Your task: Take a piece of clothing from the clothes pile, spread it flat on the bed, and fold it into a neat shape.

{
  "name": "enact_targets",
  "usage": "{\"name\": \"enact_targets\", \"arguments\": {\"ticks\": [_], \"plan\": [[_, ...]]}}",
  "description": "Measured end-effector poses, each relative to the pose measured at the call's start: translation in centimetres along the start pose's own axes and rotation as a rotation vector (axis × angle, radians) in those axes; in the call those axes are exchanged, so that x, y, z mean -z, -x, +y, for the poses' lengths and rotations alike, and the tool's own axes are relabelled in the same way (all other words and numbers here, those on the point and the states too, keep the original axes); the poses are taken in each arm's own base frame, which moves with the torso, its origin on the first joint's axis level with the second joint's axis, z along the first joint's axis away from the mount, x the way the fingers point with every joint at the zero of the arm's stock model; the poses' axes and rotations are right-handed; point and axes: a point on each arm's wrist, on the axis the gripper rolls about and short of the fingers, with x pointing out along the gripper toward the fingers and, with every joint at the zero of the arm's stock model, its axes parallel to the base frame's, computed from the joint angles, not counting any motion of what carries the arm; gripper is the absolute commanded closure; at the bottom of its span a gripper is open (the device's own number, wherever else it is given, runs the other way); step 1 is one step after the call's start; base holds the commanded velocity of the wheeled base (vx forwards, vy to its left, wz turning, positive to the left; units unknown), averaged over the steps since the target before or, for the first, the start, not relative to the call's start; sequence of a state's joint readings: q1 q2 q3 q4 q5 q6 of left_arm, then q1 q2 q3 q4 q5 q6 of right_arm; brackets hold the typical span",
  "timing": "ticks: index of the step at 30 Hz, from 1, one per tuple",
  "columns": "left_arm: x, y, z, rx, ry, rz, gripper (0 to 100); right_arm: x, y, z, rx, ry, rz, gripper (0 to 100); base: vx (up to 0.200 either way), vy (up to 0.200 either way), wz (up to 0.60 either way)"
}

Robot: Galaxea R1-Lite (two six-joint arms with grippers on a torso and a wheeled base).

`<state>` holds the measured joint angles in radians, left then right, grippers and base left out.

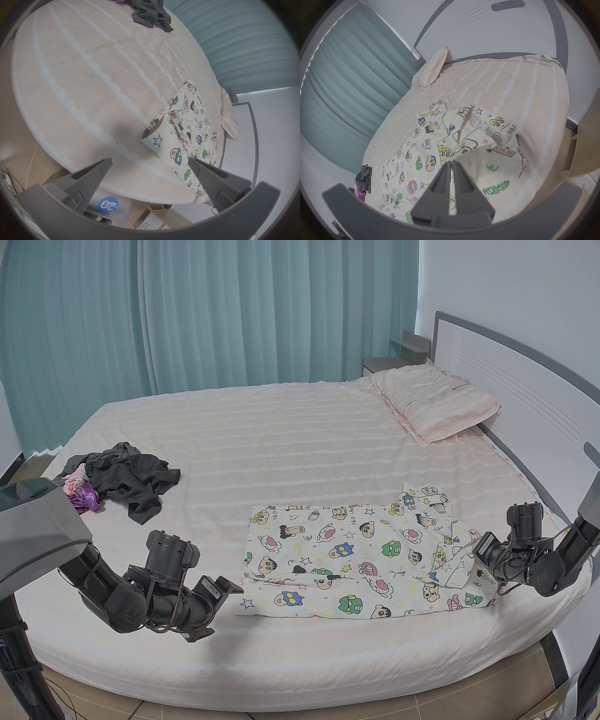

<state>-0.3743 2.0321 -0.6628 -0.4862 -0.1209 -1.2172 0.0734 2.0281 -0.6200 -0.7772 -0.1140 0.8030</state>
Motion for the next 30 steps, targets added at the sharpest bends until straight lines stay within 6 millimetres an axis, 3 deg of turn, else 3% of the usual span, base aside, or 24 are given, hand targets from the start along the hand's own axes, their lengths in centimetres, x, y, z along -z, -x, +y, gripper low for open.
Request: {"name": "enact_targets", "arguments": {"ticks": [12,19,20,30], "plan": [[0.0,0.0,0.0,-0.001,0.0,-0.001,0,-1.0,2.7,2.7,-0.008,0.044,0.044,100,0.0,0.0,0.0],[0.0,0.0,0.0,-0.001,-0.001,-0.001,0,-1.6,3.0,2.5,-0.009,0.05,0.042,100,0.0,0.0,0.0],[0.0,0.0,0.0,-0.001,-0.001,-0.001,0,-1.6,2.7,2.3,-0.004,0.046,0.044,0,0.0,0.0,0.0],[0.0,0.0,0.0,-0.002,-0.001,-0.001,0,-1.5,-1.6,0.0,0.055,0.022,0.068,0,0.0,0.0,0.0]]}}
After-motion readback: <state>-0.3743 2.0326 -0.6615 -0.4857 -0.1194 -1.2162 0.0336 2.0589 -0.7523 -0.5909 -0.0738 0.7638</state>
